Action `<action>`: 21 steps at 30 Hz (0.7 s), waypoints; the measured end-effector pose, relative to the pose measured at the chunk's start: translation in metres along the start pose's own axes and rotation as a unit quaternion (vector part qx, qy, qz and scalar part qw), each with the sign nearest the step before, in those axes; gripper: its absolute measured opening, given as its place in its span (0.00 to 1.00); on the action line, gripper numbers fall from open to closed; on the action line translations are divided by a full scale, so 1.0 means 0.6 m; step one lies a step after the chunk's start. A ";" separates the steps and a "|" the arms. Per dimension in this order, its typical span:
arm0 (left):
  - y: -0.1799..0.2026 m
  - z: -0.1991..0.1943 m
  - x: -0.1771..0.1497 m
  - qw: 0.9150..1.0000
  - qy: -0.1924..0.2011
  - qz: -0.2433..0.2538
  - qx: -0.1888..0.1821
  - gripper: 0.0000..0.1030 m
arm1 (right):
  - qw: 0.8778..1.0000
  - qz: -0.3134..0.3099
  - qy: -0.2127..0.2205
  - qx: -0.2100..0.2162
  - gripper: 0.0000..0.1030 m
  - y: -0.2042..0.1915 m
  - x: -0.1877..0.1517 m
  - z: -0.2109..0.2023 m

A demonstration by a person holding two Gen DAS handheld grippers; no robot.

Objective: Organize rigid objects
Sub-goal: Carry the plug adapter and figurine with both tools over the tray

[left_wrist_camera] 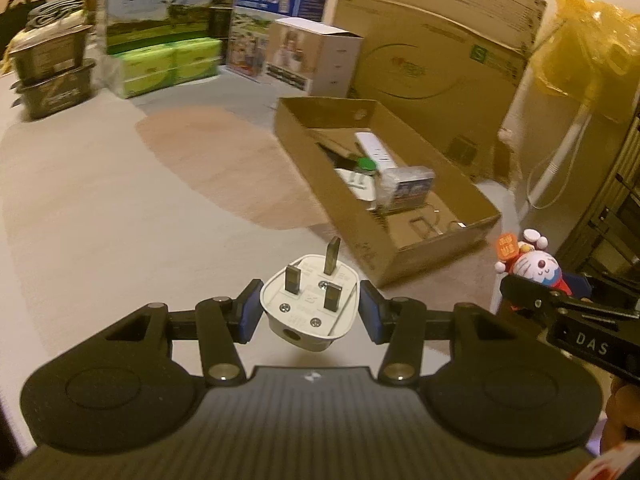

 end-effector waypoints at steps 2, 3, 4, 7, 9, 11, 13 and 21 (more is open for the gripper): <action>0.014 0.014 0.007 1.000 -0.001 0.006 -0.007 0.45 | 1.000 0.002 0.002 -0.007 0.45 0.016 0.005 0.003; 0.023 0.022 0.012 1.000 -0.002 0.009 -0.011 0.45 | 1.000 0.003 0.003 -0.010 0.45 0.024 0.009 0.005; 0.032 0.030 0.017 1.000 -0.003 0.013 -0.015 0.45 | 1.000 0.003 0.003 -0.013 0.45 0.032 0.011 0.008; 0.051 0.052 0.032 1.000 -0.003 0.022 -0.022 0.45 | 1.000 0.001 0.007 -0.017 0.45 0.057 0.024 0.018; 0.064 0.069 0.044 0.999 -0.003 0.027 -0.025 0.45 | 1.000 0.000 0.008 -0.017 0.45 0.072 0.035 0.028; 0.072 0.086 0.056 0.999 -0.004 0.031 -0.026 0.45 | 1.000 -0.006 0.011 -0.018 0.45 0.085 0.045 0.040; 0.080 0.103 0.066 0.999 -0.005 0.032 -0.027 0.45 | 1.000 -0.010 0.012 -0.016 0.45 0.097 0.055 0.056; 0.099 0.165 0.102 0.999 -0.009 0.032 -0.030 0.45 | 1.000 -0.030 0.004 0.008 0.45 0.134 0.094 0.124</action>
Point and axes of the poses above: each gripper's, at about its wrist camera, not at the fingertips, and z roughly the way its jaws point, y to its right, x to its top, the point moved 3 cm from there along z, roughly the way its jaws point, and after that the axes turned 9 degrees about -x, right-handed, at the moved point
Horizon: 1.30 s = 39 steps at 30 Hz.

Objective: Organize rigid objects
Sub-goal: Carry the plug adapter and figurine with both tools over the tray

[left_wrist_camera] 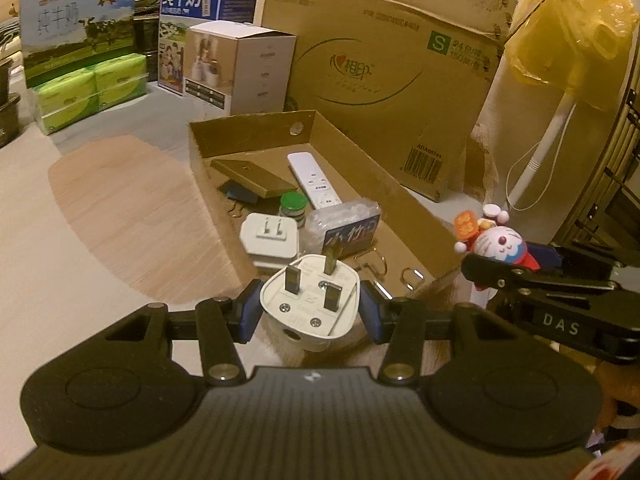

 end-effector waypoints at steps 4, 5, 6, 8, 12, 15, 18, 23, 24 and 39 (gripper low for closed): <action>0.005 0.027 0.011 1.000 -0.004 -0.001 -0.002 0.45 | 1.000 -0.007 -0.008 0.013 0.45 0.014 0.013 0.032; 0.006 0.032 0.012 1.000 -0.005 -0.001 -0.002 0.45 | 1.000 -0.011 -0.010 0.016 0.45 0.016 0.016 0.039; 0.007 0.038 0.014 1.000 -0.006 0.000 -0.002 0.45 | 1.000 -0.015 -0.011 0.017 0.45 0.018 0.018 0.046; 0.008 0.049 0.015 1.000 -0.009 0.000 -0.001 0.45 | 0.999 -0.020 -0.014 0.021 0.45 0.021 0.021 0.058; 0.007 0.067 0.018 1.000 -0.014 -0.001 0.002 0.45 | 0.999 -0.030 -0.017 0.028 0.45 0.024 0.023 0.077; 0.005 0.078 0.021 1.000 -0.016 -0.001 0.003 0.45 | 0.999 -0.037 -0.020 0.032 0.45 0.025 0.023 0.089; 0.002 0.088 0.027 1.000 -0.017 0.000 0.004 0.45 | 0.998 -0.038 -0.022 0.035 0.45 0.026 0.024 0.100; -0.007 0.105 0.044 1.000 -0.014 0.000 0.008 0.45 | 0.998 -0.041 -0.020 0.041 0.45 0.026 0.034 0.120; -0.010 0.108 0.048 1.000 -0.012 -0.001 0.009 0.45 | 0.998 -0.041 -0.019 0.043 0.45 0.026 0.037 0.124; -0.081 0.174 0.143 1.000 0.008 0.000 0.026 0.45 | 0.996 -0.063 -0.009 0.062 0.45 0.012 0.111 0.223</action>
Point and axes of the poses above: each gripper's, at about its wrist camera, not at the fingertips, and z roughly the way its jaws point, y to its right, x to its top, the point moved 3 cm from there along z, roughly the way its jaws point, and after that the axes turned 9 degrees about -x, right-handed, at the moved point
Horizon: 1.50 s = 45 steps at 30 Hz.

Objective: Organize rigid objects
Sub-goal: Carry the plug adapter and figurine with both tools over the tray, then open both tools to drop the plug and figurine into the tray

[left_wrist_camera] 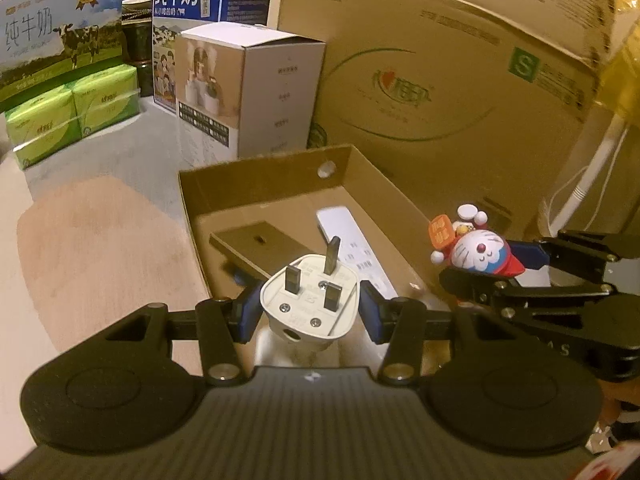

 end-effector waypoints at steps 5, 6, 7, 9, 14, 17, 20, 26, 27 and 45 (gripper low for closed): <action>-0.030 0.029 0.034 1.000 0.004 0.002 0.004 0.45 | 1.000 -0.009 0.002 0.012 0.45 -0.004 0.029 0.039; -0.037 0.037 0.041 1.000 0.005 0.004 0.004 0.45 | 1.000 -0.010 0.002 0.014 0.45 -0.005 0.035 0.048; -0.044 0.044 0.048 1.000 0.006 0.005 0.004 0.45 | 1.000 -0.012 0.002 0.017 0.45 -0.006 0.041 0.058; -0.061 0.061 0.063 1.000 0.007 0.007 0.007 0.45 | 1.000 -0.020 0.003 0.021 0.45 -0.009 0.053 0.078; -0.096 0.096 0.092 1.000 0.007 0.009 0.019 0.45 | 0.999 -0.037 -0.001 0.026 0.45 -0.014 0.080 0.129; -0.109 0.113 0.103 1.000 0.006 0.016 0.024 0.45 | 0.999 -0.039 -0.002 0.027 0.45 -0.018 0.092 0.155; -0.116 0.127 0.107 0.999 0.003 0.024 0.028 0.46 | 0.999 -0.041 -0.003 0.028 0.45 -0.023 0.100 0.174; -0.123 0.114 0.109 0.999 0.032 0.025 0.036 0.70 | 0.999 -0.036 -0.005 0.033 0.45 -0.031 0.106 0.191; -0.125 0.110 0.110 0.998 0.035 0.025 0.036 0.70 | 0.999 -0.035 -0.005 0.034 0.45 -0.032 0.106 0.191; -0.148 0.064 0.093 0.999 0.042 0.021 0.026 0.70 | 0.999 -0.044 -0.009 0.031 0.45 -0.058 0.117 0.217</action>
Point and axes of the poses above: each gripper's, at about its wrist camera, not at the fingertips, and z roughly the way its jaws point, y to its right, x to its top, the point moved 3 cm from there along z, roughly the way its jaws point, and after that the axes turned 9 degrees about -x, right-handed, at the moved point
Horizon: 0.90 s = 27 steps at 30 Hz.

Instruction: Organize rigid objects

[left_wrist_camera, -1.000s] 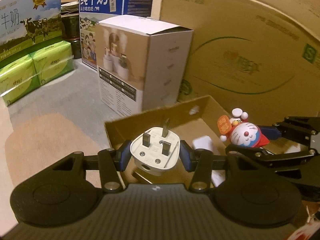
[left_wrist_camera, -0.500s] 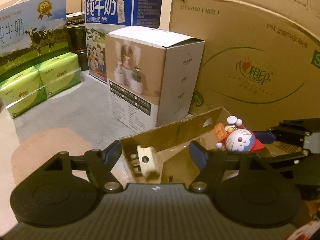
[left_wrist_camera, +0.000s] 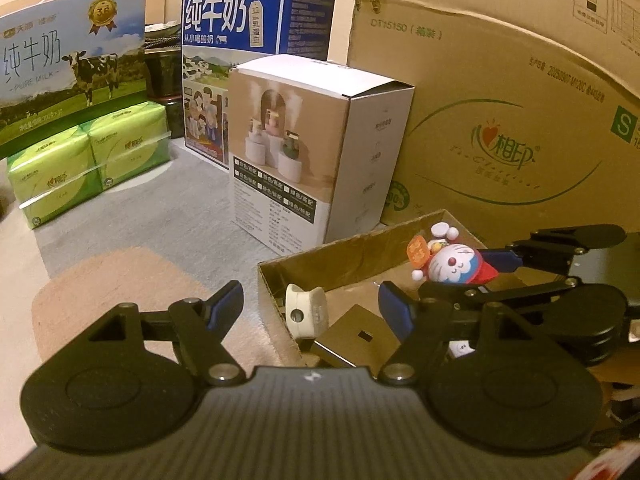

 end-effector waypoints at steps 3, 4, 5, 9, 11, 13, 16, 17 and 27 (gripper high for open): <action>-0.002 -0.001 -0.002 1.000 -0.005 0.002 0.000 0.70 | 1.000 -0.001 0.008 -0.003 0.45 -0.001 -0.001 0.005; -0.002 -0.002 -0.003 1.000 -0.007 0.003 0.000 0.71 | 1.000 0.001 0.013 -0.001 0.47 0.000 -0.001 0.004; -0.003 -0.004 -0.005 1.000 -0.007 0.004 -0.001 0.74 | 1.000 0.006 0.013 -0.001 0.55 0.002 -0.001 0.003; -0.003 -0.020 -0.012 1.000 -0.004 0.000 0.001 0.76 | 1.000 0.017 0.017 -0.011 0.59 0.013 -0.006 -0.014; 0.000 -0.031 -0.016 1.000 -0.003 -0.004 0.002 0.80 | 1.000 0.018 0.011 -0.020 0.59 0.016 -0.011 -0.025; 0.005 -0.046 -0.022 1.000 -0.002 -0.008 0.002 0.83 | 0.999 0.019 0.005 -0.027 0.60 0.015 -0.018 -0.042; 0.016 -0.077 -0.032 1.000 0.001 -0.013 0.002 0.90 | 0.999 0.033 -0.002 -0.030 0.62 0.014 -0.029 -0.074; 0.021 -0.088 -0.036 1.000 0.002 -0.013 0.002 0.93 | 0.999 0.040 -0.004 -0.032 0.64 0.012 -0.035 -0.089; 0.080 -0.226 -0.104 1.000 0.005 -0.017 0.003 1.00 | 0.996 0.087 -0.023 -0.031 0.85 -0.015 -0.101 -0.245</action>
Point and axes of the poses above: each gripper's, at about its wrist camera, not at the fingertips, and z roughly the way its jaws point, y to its right, x to its top, the point moved 3 cm from there along z, roughly the way its jaws point, and after that the axes turned 9 degrees about -x, right-handed, at the moved point
